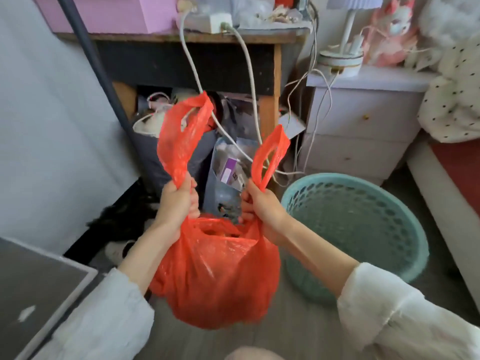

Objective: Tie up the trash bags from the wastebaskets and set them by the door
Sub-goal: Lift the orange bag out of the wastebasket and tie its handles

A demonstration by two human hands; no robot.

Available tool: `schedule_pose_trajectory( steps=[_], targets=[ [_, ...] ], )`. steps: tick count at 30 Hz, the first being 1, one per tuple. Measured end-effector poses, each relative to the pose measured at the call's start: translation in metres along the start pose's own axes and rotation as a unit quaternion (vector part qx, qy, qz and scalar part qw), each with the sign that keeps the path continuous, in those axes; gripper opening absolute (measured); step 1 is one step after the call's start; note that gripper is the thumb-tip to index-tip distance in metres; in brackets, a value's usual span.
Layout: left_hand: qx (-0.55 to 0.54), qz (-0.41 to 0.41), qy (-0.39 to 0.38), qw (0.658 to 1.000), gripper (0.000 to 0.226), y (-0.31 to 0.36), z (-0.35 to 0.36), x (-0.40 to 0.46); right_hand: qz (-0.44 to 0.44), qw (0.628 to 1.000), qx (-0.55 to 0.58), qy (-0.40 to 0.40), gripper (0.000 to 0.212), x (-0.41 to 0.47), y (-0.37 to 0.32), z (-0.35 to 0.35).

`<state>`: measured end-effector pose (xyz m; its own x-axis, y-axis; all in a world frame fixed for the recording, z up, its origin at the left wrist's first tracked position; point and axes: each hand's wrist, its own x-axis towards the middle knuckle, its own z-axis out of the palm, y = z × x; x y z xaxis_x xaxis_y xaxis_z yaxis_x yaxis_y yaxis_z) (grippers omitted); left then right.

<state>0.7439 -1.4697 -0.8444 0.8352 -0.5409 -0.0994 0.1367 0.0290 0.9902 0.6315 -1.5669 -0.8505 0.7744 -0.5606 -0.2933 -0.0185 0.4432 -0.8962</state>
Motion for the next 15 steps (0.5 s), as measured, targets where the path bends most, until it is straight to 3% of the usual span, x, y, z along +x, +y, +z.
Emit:
schedule_pose_trajectory(
  steps=[5,9,15],
  targets=[
    [-0.027,-0.09,-0.011,0.996,0.032,-0.084,-0.023,-0.004,0.083,0.995,-0.044,0.041,0.041,0.009,0.074,-0.023],
    [0.003,-0.131,0.004,0.991,0.032,-0.119,-0.026,-0.003,0.086,0.994,-0.049,0.035,0.041,0.014,0.099,-0.037],
    [0.029,-0.087,-0.009,0.996,0.014,-0.134,-0.033,0.0,0.047,0.973,-0.214,0.074,0.028,0.027,0.108,-0.046]
  ],
)
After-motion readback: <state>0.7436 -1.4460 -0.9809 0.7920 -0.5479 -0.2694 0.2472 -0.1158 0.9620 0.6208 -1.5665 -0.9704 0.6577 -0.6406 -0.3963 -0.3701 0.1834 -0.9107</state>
